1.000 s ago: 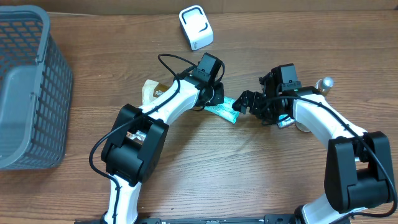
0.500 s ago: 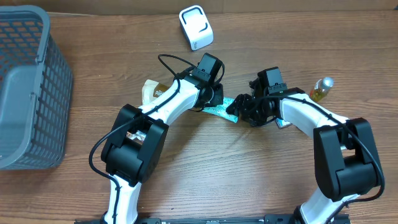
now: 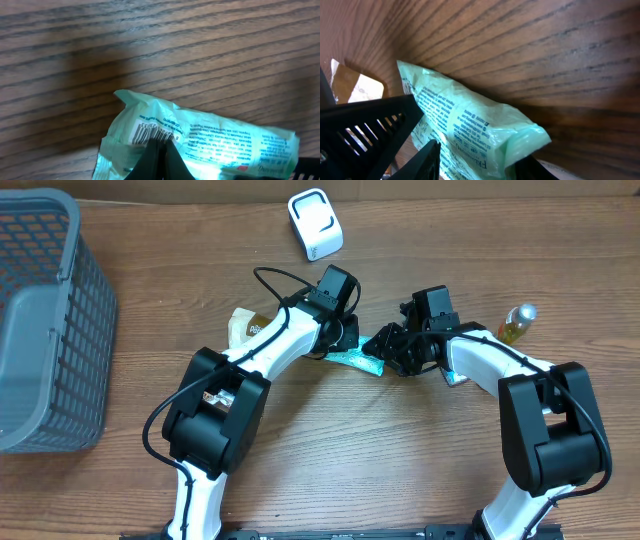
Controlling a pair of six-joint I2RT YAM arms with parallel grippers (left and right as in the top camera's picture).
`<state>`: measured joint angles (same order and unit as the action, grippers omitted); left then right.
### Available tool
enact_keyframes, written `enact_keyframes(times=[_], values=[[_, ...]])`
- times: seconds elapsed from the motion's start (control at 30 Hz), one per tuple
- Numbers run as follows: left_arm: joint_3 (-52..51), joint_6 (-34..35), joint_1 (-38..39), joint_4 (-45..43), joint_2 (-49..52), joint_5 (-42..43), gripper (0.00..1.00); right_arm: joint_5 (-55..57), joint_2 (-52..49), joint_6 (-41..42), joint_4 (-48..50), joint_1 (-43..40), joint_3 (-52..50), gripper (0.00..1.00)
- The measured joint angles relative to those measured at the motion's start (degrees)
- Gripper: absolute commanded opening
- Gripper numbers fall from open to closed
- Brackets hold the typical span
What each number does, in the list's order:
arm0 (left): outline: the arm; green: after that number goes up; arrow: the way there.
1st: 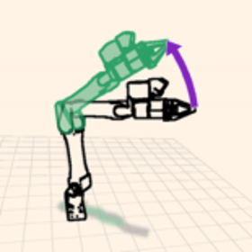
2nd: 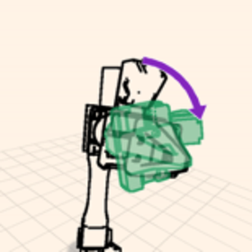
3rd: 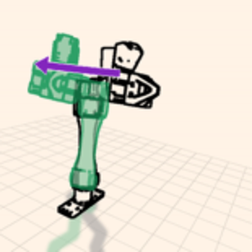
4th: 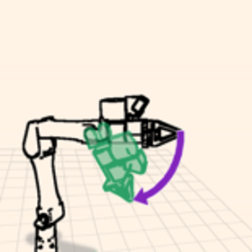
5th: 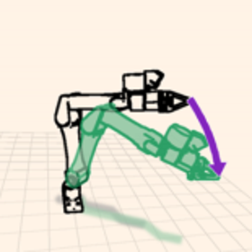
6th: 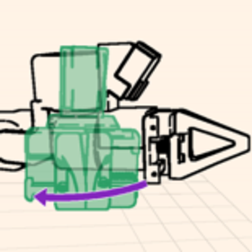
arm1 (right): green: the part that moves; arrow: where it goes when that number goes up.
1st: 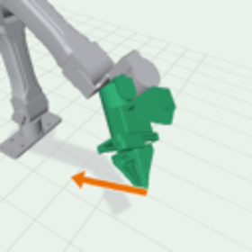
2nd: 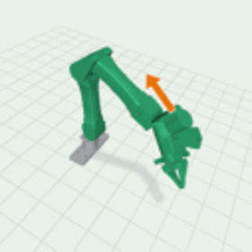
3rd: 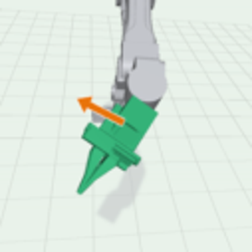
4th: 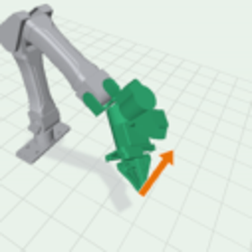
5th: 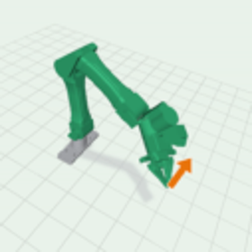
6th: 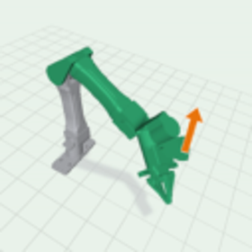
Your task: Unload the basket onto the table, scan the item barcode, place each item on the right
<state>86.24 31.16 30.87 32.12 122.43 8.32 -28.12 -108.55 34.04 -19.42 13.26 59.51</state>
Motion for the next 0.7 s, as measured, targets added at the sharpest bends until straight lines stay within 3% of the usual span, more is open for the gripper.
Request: enact_keyframes(times=[0.1,0.2,0.27,0.37,0.57,0.7], values=[[0.07,0.00,-0.26,0.76,-0.02,0.00,0.04,-0.46,-0.15,0.24,2.19,0.00,-0.07,0.40],[0.11,0.00,-0.37,1.05,-0.04,-0.02,0.04,-1.18,-0.17,0.28,2.21,-0.02,-0.07,0.27],[0.15,0.00,-0.52,1.14,-0.04,-0.02,0.04,-1.92,-0.22,0.39,1.03,-0.04,-0.07,0.27],[0.15,0.00,-0.52,1.20,-0.04,0.17,0.04,-2.12,-0.37,0.42,-0.76,-0.04,-0.07,0.17],[0.68,-0.02,-1.36,2.14,-0.04,3.28,0.04,-2.58,-0.39,0.28,-0.90,-0.04,-0.07,0.20],[4.72,-0.04,-1.40,7.39,0.24,5.03,0.06,-2.64,-0.39,0.22,-0.02,-0.04,-0.07,0.24]])
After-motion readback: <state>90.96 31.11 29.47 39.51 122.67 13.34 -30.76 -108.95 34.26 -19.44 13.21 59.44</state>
